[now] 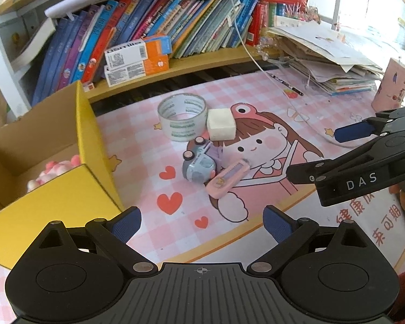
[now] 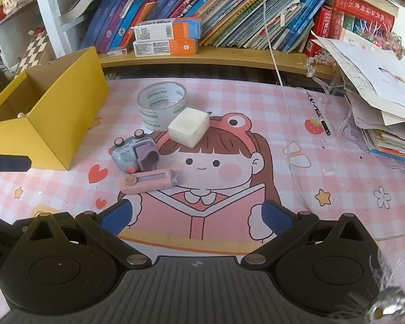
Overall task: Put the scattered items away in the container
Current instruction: 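Move both tools toward the toy car and pink stick on the mat, then close the left gripper on the pink stick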
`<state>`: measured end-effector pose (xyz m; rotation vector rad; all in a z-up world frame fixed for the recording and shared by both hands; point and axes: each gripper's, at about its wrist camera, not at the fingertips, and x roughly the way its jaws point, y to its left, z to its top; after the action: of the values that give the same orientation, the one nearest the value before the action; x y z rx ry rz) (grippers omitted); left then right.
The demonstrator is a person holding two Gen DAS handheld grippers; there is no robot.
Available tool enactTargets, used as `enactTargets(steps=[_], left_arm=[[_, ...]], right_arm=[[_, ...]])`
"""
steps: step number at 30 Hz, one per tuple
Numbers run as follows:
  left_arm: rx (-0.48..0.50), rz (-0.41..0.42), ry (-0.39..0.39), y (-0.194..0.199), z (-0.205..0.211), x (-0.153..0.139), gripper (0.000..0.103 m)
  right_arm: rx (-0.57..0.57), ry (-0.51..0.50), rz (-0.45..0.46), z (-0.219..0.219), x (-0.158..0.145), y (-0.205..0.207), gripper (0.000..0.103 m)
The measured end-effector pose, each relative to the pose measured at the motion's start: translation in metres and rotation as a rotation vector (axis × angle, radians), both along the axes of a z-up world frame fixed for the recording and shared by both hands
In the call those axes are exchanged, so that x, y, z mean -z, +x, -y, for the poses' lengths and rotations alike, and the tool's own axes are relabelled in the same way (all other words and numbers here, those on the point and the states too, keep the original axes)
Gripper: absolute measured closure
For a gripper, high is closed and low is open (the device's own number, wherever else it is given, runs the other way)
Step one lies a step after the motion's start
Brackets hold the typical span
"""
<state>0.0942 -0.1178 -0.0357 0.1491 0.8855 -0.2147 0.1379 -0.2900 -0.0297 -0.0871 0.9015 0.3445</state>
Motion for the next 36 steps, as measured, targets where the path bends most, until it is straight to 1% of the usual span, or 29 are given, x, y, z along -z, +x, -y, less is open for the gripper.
enactTargets(steps=[5,9,10,12,14,18,20,25,28,33,36], left_arm=[[0.018,-0.015,-0.004,0.009,0.003,0.009,0.007],[0.032,-0.029,-0.007,0.017,0.005,0.017,0.013],[0.035,-0.034,-0.008,0.019,0.005,0.020,0.017],[0.042,-0.046,-0.011,0.024,0.006,0.024,0.019],[0.050,-0.055,-0.015,0.028,0.007,0.028,0.024],[0.069,-0.066,-0.020,0.035,0.010,0.035,0.028],[0.078,-0.072,-0.022,0.038,0.011,0.038,0.035],[0.097,-0.090,-0.035,0.045,0.014,0.047,0.044],[0.101,-0.098,-0.039,0.051,0.016,0.051,0.047],[0.110,-0.089,-0.045,0.061,0.019,0.055,0.047],[0.111,-0.093,-0.055,0.067,0.020,0.058,0.054]], right_arm=[[0.014,0.004,-0.012,0.001,0.006,0.008,0.001],[0.026,0.007,-0.025,0.003,0.011,0.014,0.002],[0.029,0.007,-0.028,0.003,0.012,0.015,0.002],[0.033,0.008,-0.034,0.003,0.014,0.018,0.002],[0.036,0.008,-0.040,0.003,0.016,0.020,0.002],[0.039,0.005,-0.051,0.002,0.020,0.025,0.002],[0.041,0.003,-0.055,0.001,0.022,0.027,0.002],[0.034,0.004,-0.064,-0.003,0.025,0.032,0.002],[0.029,-0.001,-0.065,-0.005,0.025,0.035,0.002],[0.024,-0.004,-0.065,-0.007,0.025,0.040,0.002],[0.028,0.000,-0.068,-0.006,0.025,0.042,0.002]])
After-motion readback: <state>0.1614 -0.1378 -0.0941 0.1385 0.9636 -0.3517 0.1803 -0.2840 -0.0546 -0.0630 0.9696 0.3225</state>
